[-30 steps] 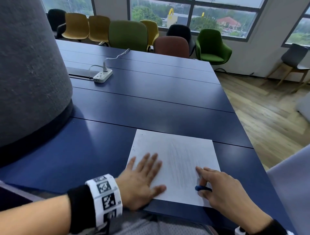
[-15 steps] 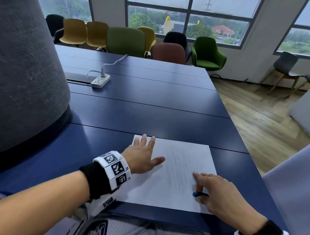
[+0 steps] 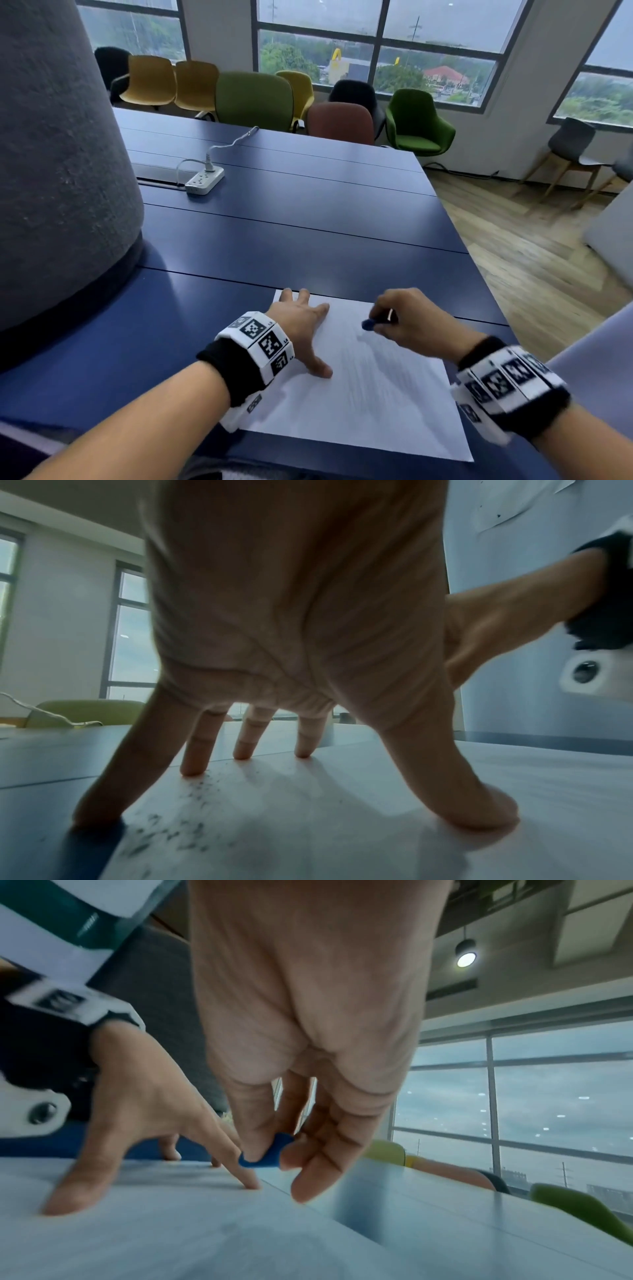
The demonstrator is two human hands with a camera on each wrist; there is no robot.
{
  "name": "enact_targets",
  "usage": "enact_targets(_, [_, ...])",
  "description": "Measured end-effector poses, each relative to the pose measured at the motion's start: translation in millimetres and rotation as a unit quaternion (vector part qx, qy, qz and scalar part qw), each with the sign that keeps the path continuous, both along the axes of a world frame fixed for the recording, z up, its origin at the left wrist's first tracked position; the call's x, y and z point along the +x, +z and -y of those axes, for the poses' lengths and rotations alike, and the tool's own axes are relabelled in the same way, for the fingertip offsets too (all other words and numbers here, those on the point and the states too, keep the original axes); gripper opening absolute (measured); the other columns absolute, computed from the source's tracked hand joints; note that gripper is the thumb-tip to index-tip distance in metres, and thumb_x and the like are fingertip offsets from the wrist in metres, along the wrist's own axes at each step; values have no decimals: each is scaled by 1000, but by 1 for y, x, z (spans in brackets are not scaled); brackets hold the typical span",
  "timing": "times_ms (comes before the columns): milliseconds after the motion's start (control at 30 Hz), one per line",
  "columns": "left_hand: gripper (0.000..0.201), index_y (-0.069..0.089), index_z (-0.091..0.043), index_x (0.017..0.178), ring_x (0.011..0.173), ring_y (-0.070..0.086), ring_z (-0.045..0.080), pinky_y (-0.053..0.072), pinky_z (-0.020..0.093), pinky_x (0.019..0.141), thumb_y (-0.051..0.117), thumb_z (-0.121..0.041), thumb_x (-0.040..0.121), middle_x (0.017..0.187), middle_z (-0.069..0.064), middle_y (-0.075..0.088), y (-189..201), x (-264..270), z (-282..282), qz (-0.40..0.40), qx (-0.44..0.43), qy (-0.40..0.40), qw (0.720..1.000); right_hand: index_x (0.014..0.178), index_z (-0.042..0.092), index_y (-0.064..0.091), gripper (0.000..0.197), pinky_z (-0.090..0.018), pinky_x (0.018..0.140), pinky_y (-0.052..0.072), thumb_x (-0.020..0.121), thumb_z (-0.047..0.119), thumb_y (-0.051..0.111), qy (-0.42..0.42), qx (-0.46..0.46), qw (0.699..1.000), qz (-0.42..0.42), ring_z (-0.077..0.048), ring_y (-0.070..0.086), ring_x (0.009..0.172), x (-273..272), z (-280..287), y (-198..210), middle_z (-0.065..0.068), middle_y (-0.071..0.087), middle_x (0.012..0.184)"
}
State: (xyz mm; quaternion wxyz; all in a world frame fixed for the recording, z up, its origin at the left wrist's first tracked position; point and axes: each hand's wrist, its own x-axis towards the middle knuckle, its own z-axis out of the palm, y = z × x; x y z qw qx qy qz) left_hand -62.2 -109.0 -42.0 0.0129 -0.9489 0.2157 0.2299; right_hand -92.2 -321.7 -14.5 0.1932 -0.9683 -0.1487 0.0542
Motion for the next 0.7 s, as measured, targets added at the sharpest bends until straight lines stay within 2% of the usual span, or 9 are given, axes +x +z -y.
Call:
enact_targets(67, [115, 19, -27, 153, 138, 17, 38, 40, 46, 102, 78, -69, 63, 155, 11, 18, -1, 0, 0, 0, 5, -4, 1000, 84, 10, 70, 5, -19, 64, 43, 83, 14, 68, 11, -16, 1000, -2, -2, 55, 66, 23, -7, -6, 13, 58, 77])
enact_targets(167, [120, 13, -26, 156, 142, 10, 41, 35, 48, 108, 77, -69, 64, 163, 9, 5, -3, 1, 0, 3, 12, -17, 1000, 86, 16, 67, 8, -30, 69, 46, 84, 24, 66, 30, -79, 996, 15, -16, 58, 78, 46, -17, -12, 5, 62, 87])
enact_targets(300, [119, 16, -25, 155, 141, 13, 43, 35, 46, 107, 77, -70, 62, 165, 2, 4, -5, 4, 0, 11, 13, -36, 999, 89, 20, 66, 11, -27, 67, 38, 85, 30, 63, 54, -147, 987, 21, -21, 60, 87, 63, -25, -15, 3, 63, 95])
enact_targets(400, [119, 17, -23, 155, 141, 15, 44, 34, 43, 107, 76, -70, 63, 165, -3, 4, -7, 4, 0, 22, 10, -47, 999, 86, 20, 68, 7, -29, 66, 43, 82, 25, 65, 92, -137, 986, 1, -18, 59, 82, 64, -24, -18, 6, 61, 90])
enact_targets(500, [118, 18, -23, 154, 140, 16, 43, 34, 42, 106, 77, -70, 63, 165, -4, 7, -8, 4, -1, 30, -4, -47, 998, 79, 23, 69, 2, -33, 66, 50, 78, 24, 70, 136, -117, 983, -43, -8, 53, 68, 62, -25, -17, 12, 59, 77])
enact_targets(633, [118, 18, -23, 154, 141, 16, 41, 35, 43, 106, 76, -71, 63, 165, -4, 8, -9, 4, -1, 29, -3, -44, 999, 77, 20, 69, 8, -30, 64, 46, 78, 26, 73, 97, -115, 989, -12, -12, 54, 69, 73, -30, -18, 10, 58, 74])
enact_targets(700, [118, 20, -24, 153, 139, 18, 41, 37, 43, 104, 77, -71, 62, 164, -4, 9, -9, 5, -1, 31, -2, -45, 998, 75, 18, 68, 8, -28, 62, 46, 77, 23, 74, 96, -89, 991, -27, -10, 55, 64, 72, -30, -20, 10, 59, 70])
